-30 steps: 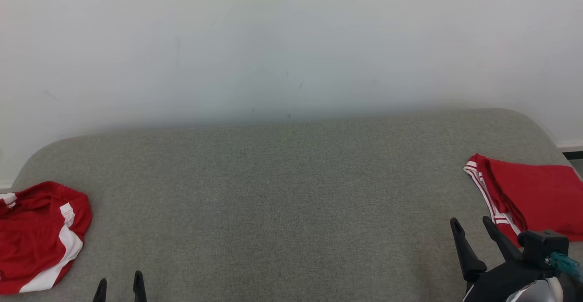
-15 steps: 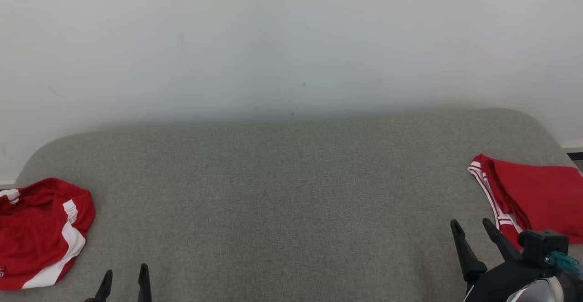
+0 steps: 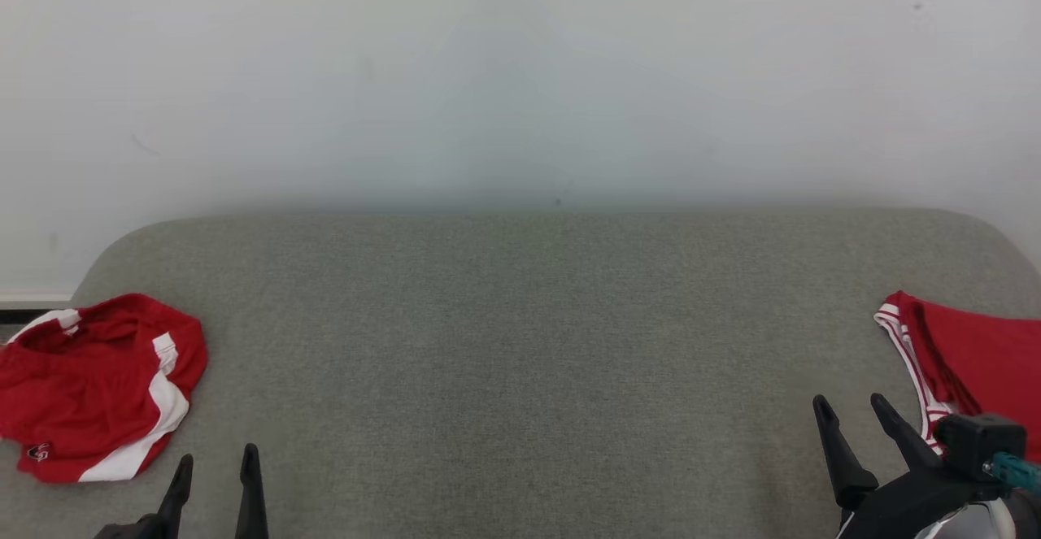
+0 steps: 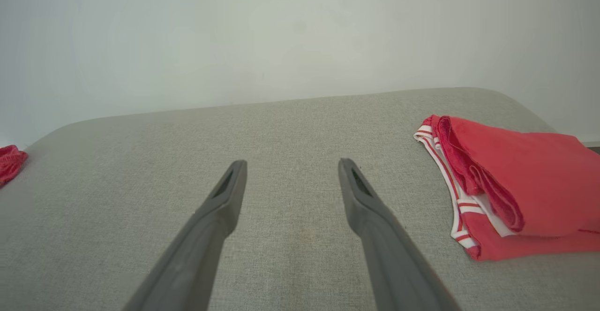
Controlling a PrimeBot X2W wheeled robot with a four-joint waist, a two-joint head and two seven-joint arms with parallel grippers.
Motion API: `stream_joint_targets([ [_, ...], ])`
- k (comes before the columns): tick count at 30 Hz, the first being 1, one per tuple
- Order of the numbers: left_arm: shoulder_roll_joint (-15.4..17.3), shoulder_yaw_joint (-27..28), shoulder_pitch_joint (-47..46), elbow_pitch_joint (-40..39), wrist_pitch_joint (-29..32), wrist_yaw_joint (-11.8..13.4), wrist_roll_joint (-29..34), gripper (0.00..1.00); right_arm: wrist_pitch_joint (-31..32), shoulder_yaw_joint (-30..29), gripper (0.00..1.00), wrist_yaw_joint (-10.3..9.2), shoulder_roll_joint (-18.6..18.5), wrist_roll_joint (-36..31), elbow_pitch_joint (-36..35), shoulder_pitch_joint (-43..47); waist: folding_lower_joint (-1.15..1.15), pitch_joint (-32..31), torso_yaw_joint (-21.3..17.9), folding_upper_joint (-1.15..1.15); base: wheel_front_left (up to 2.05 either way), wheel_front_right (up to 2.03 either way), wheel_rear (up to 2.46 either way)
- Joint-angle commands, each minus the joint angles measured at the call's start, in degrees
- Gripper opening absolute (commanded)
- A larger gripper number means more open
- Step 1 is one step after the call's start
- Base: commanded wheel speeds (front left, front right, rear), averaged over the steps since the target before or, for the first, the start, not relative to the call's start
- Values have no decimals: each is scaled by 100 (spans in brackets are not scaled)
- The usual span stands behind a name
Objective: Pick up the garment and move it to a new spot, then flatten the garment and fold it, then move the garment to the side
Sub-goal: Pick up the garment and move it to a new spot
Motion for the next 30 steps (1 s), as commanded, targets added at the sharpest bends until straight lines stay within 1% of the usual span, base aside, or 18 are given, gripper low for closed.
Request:
stream_joint_targets([
  [1,39,15,-21,-38,-21,26,13,100,-6,-1,100,-11,34,-37,-26,75,0,3,206,-1,0,0,0],
  [9,190,88,53,-179,59,144,53,100,-110,58,100,-11,84,20,19,61,0,17,967,-1,0,0,0],
  [10,190,88,53,-179,59,144,53,100,-110,58,100,-11,84,20,19,61,0,17,967,-1,0,0,0],
  [15,306,159,106,-243,114,182,26,100,-168,101,100,-11,146,32,67,40,0,25,1533,-1,0,0,0],
  [22,427,264,241,-333,156,256,-14,100,-218,203,100,-11,253,39,126,-29,0,66,2185,-1,0,0,0],
  [26,464,316,288,-433,170,331,-29,100,-265,245,100,-11,280,57,171,-62,0,103,2442,-1,0,0,0],
  [30,490,363,375,-495,182,376,-62,100,-281,284,100,-11,295,49,195,-100,0,145,2565,-1,0,0,0],
])
